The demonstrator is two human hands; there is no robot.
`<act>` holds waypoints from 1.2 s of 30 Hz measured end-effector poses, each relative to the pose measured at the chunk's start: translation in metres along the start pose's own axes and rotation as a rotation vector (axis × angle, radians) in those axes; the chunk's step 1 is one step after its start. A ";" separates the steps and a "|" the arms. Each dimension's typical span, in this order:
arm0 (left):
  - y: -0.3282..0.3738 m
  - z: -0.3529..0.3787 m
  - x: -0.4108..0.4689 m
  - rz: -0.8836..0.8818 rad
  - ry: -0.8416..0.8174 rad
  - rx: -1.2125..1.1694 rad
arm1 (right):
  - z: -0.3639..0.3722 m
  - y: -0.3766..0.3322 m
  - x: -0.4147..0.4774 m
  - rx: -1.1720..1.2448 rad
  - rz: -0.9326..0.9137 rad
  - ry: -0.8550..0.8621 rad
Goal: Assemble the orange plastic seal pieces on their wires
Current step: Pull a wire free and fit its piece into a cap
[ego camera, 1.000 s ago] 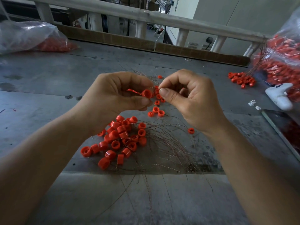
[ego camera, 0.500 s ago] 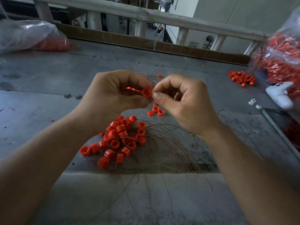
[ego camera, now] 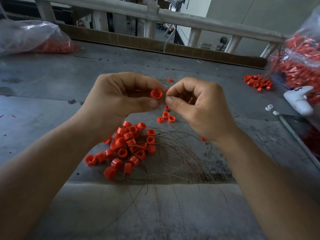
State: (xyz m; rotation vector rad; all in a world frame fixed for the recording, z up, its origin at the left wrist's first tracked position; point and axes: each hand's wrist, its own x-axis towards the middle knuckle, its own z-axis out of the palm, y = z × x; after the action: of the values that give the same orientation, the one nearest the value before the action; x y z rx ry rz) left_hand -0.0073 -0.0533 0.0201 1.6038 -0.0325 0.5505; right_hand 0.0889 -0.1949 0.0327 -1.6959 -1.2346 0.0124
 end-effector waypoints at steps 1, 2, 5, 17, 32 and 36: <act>-0.001 -0.001 0.000 -0.009 -0.019 -0.050 | -0.001 0.000 0.000 0.002 0.002 0.008; -0.001 -0.001 0.001 -0.022 -0.036 -0.105 | -0.002 0.001 0.000 -0.002 0.005 0.014; -0.002 -0.001 0.001 -0.047 -0.042 -0.165 | -0.003 0.001 0.002 -0.040 0.001 0.025; 0.001 0.000 0.000 -0.078 -0.029 -0.177 | -0.004 0.000 0.002 -0.039 0.001 0.029; -0.001 -0.005 0.001 -0.072 -0.063 -0.197 | -0.005 -0.001 0.003 0.038 0.054 0.014; -0.003 -0.010 0.000 -0.045 -0.135 -0.117 | -0.006 -0.002 0.003 0.152 0.133 -0.024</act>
State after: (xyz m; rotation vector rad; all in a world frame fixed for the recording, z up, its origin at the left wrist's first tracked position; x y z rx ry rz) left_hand -0.0090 -0.0437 0.0173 1.5215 -0.1268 0.3981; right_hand 0.0921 -0.1965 0.0385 -1.6457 -1.1084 0.2026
